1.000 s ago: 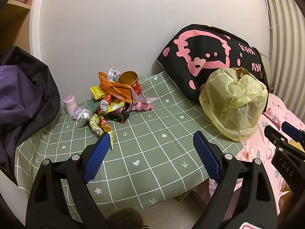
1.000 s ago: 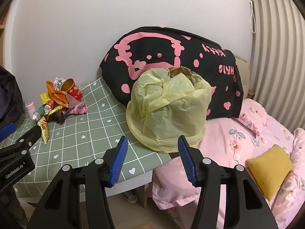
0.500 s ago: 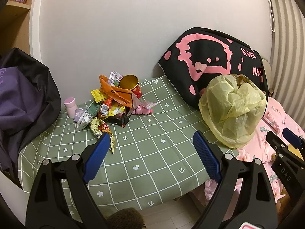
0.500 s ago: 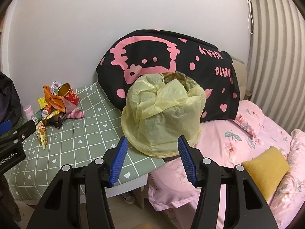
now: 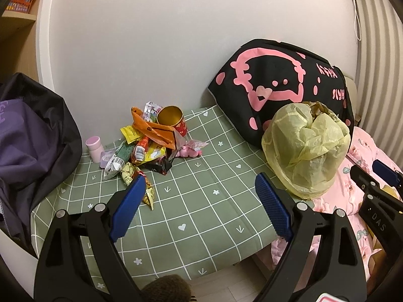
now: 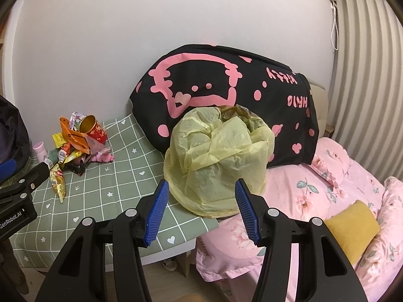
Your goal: Collect trash
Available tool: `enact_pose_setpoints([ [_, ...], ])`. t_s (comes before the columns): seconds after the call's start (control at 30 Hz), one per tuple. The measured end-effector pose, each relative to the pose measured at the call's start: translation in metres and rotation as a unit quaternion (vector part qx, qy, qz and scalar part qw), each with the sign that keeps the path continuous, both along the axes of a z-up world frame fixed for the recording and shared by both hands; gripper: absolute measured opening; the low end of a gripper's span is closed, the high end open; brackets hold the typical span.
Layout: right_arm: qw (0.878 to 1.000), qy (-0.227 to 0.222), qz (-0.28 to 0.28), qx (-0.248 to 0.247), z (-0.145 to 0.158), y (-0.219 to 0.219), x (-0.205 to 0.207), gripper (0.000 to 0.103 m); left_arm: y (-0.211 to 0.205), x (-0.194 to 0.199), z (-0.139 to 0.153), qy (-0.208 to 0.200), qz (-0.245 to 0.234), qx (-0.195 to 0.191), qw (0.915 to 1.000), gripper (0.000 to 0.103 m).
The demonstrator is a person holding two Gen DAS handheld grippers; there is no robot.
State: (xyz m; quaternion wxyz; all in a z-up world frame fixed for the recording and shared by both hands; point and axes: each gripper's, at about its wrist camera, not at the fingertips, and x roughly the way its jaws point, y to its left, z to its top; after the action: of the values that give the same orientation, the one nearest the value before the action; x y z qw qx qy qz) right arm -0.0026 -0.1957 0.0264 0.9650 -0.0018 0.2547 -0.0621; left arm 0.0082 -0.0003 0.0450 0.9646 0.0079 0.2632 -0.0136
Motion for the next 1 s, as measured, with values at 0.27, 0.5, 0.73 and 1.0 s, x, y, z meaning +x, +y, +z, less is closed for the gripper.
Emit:
enact_pose_setpoints([
  [0.27,1.000,-0.003,0.003,-0.003,0.0021,0.0043,-0.0013,0.052,-0.0014,0.0007,-0.0001,0.002,-0.007,0.001,1.0000,0.084],
  [0.5,1.000,-0.001,0.002,0.000,0.0001,0.0023,-0.0029,0.052,-0.0049,0.0013,-0.0005,0.004,-0.012,0.002,0.9999,0.084],
  [0.73,1.000,0.000,-0.002,0.002,-0.0010,-0.0011,-0.0040,0.052,-0.0067,0.0006,-0.0001,0.003,-0.017,0.002,0.9998,0.084],
  [1.0,1.000,0.001,-0.002,0.002,-0.0017,-0.0023,-0.0044,0.052,-0.0073,0.0004,-0.0006,0.003,-0.019,0.002,0.9998,0.084],
])
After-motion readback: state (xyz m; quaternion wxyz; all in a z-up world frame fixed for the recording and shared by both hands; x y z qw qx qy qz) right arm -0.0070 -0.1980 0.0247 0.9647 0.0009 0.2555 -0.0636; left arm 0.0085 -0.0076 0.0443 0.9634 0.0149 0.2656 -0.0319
